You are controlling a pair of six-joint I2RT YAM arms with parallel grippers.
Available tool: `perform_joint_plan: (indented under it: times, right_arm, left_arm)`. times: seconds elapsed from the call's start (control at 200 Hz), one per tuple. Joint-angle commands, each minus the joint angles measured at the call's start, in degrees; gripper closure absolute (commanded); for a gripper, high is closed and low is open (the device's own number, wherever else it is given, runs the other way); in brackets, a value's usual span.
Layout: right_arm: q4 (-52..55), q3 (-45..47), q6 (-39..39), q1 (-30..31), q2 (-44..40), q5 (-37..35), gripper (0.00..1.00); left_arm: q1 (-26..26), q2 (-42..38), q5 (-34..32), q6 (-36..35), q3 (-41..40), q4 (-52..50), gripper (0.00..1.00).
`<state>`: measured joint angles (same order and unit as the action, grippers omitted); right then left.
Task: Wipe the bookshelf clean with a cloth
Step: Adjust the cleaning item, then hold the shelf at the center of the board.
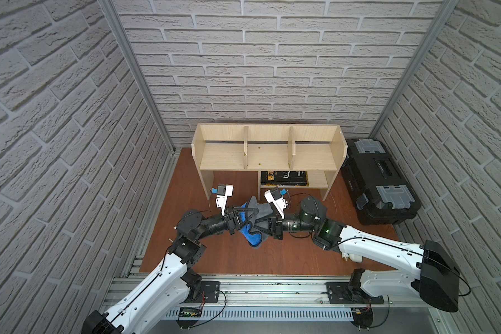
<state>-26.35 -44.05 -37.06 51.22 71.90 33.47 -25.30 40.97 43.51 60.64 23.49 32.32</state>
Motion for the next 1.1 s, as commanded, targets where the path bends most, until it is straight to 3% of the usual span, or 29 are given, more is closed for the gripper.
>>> perform_joint_plan:
  times: [0.0,0.125,0.255,0.365,0.475,0.555,0.615,0.71,0.83,1.1]
  right_arm:
    - [-1.7,-1.7,1.0,0.8,-0.1,0.4,0.82]
    - [1.3,-1.0,2.6,0.8,-2.5,-1.6,0.64]
    - [9.4,0.7,6.4,0.7,-7.2,-8.7,0.53]
    - [21.1,1.4,9.4,0.6,-11.9,-24.8,0.36]
    - [37.9,-2.4,10.8,-3.1,-16.1,-43.0,0.31]
    - [51.9,-8.4,9.2,-10.6,-16.0,-51.6,0.31]
    - [57.9,-12.5,9.8,-17.0,-15.2,-54.0,0.32]
    - [57.7,-16.0,15.0,-23.3,-14.4,-57.2,0.30]
    - [55.8,-21.8,18.0,-32.7,-9.7,-50.7,0.30]
    - [54.9,-35.5,23.5,-41.7,1.8,-46.1,0.35]
  left_arm:
    - [-0.5,0.1,2.1,-1.9,2.0,0.0,0.97]
    - [-0.5,-0.8,1.8,-4.6,3.1,-3.3,1.00]
    - [-0.3,-3.8,-2.6,-10.8,5.7,-13.0,1.00]
    - [0.7,-6.7,-11.5,-17.7,10.1,-27.1,1.00]
    - [3.7,-7.3,-23.4,-24.1,16.5,-39.9,1.00]
    - [7.7,-6.2,-29.9,-26.7,21.1,-46.2,1.00]
    - [12.2,-4.7,-31.8,-27.3,23.8,-48.2,1.00]
    - [18.2,-1.8,-32.3,-27.4,26.6,-48.8,1.00]
    - [20.1,2.3,-36.6,-29.2,29.0,-48.7,1.00]
    - [25.8,9.4,-30.8,-27.9,31.0,-44.6,1.00]
